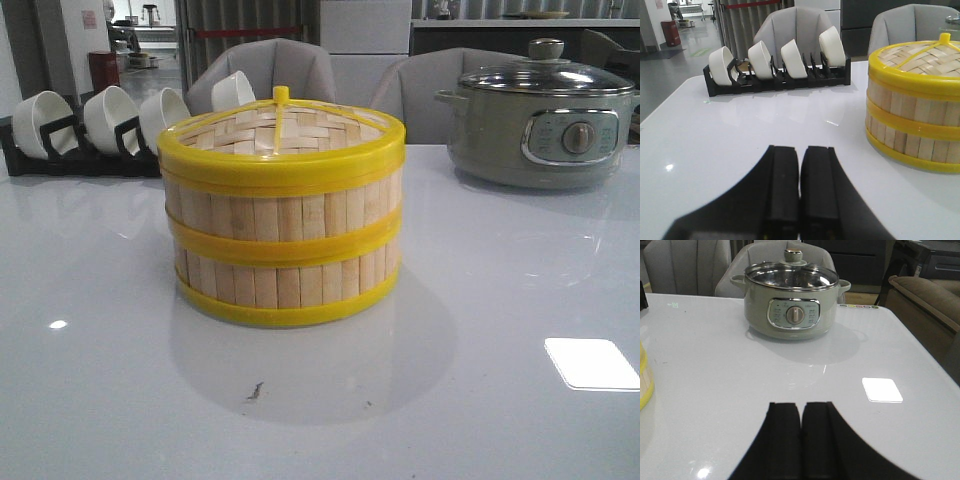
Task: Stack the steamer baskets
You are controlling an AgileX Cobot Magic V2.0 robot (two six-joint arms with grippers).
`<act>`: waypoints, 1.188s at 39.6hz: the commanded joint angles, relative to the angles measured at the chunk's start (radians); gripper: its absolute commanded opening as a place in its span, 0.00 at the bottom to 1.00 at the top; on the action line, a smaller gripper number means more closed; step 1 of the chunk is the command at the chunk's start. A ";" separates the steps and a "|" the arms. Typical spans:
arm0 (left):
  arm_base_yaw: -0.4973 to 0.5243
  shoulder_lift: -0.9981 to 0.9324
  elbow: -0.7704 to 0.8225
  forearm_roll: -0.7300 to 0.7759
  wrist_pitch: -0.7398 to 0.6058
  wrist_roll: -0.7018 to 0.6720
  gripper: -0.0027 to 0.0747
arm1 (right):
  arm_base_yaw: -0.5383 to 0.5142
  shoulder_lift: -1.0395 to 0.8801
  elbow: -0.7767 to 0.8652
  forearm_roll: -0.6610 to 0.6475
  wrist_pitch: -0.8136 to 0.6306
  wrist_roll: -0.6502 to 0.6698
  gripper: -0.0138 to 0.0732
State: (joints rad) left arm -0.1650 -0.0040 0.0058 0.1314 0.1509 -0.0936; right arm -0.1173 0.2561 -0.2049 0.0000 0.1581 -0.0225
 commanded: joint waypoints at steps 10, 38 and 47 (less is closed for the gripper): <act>0.001 -0.012 0.003 -0.009 -0.078 -0.002 0.15 | -0.009 -0.105 -0.025 0.000 0.055 0.001 0.22; 0.001 -0.012 0.003 -0.009 -0.078 -0.002 0.15 | -0.009 -0.288 0.220 0.007 -0.143 0.003 0.22; 0.001 -0.012 0.003 -0.009 -0.078 -0.002 0.15 | -0.009 -0.288 0.220 0.007 -0.143 0.003 0.22</act>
State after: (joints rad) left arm -0.1650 -0.0040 0.0058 0.1305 0.1524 -0.0936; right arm -0.1200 -0.0104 0.0301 0.0067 0.1126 -0.0218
